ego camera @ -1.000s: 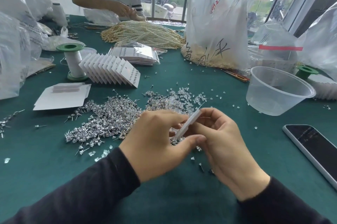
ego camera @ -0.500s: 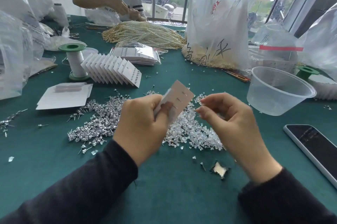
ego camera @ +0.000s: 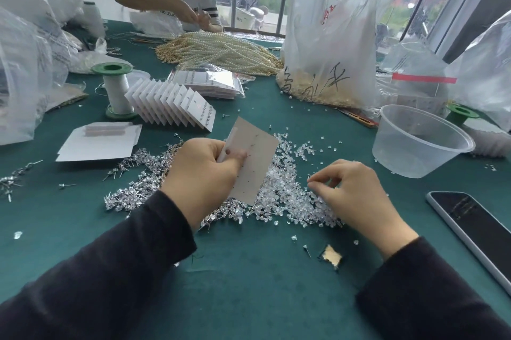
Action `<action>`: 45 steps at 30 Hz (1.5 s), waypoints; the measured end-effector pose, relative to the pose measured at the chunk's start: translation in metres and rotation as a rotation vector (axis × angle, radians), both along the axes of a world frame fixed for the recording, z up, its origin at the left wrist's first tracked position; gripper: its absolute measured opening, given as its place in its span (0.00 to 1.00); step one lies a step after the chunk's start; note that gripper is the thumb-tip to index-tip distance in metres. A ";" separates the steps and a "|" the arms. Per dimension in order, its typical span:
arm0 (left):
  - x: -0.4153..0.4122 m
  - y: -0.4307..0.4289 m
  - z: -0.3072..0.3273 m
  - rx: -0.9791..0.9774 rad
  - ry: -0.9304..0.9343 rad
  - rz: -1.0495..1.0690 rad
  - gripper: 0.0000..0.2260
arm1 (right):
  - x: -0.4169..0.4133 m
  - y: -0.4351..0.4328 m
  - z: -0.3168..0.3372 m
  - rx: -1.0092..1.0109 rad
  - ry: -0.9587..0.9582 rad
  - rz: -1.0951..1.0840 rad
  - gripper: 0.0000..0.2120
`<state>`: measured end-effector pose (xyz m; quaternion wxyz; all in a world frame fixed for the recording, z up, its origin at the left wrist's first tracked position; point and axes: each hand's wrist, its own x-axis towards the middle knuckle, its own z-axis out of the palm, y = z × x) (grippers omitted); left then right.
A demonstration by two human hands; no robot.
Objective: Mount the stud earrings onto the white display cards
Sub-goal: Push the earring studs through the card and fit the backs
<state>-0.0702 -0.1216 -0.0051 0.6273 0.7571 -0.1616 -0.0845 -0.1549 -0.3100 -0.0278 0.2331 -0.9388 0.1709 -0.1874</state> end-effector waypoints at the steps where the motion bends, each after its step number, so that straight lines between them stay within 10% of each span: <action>1: -0.001 -0.001 0.000 0.000 0.002 -0.005 0.08 | 0.002 0.002 -0.001 0.005 0.032 0.018 0.04; 19: -0.016 -0.009 -0.010 -0.161 0.455 -0.106 0.07 | -0.012 0.003 0.021 0.858 -0.280 -0.004 0.09; 45: -0.045 -0.025 -0.037 0.013 0.206 -0.026 0.11 | -0.028 0.056 -0.012 0.164 -0.400 0.232 0.08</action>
